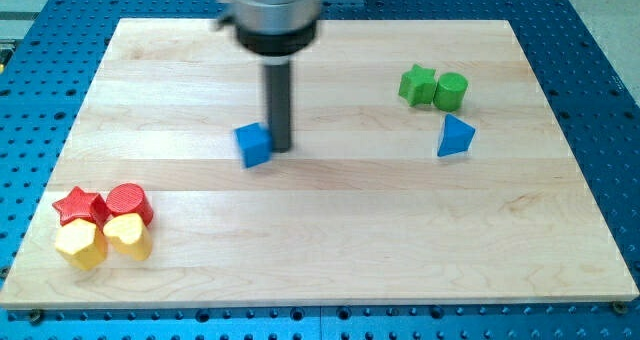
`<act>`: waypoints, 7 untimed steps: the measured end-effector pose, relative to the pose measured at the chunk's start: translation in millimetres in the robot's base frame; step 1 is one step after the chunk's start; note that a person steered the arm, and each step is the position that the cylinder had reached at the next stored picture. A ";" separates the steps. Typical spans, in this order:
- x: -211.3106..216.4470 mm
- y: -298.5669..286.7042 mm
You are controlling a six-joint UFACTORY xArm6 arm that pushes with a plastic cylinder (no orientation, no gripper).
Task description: Separate the yellow and red blocks
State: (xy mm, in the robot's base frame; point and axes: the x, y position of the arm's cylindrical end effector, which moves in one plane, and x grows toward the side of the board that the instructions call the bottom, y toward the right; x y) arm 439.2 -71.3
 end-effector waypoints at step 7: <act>166.9 -108.8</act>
State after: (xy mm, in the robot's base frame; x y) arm 606.1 -180.2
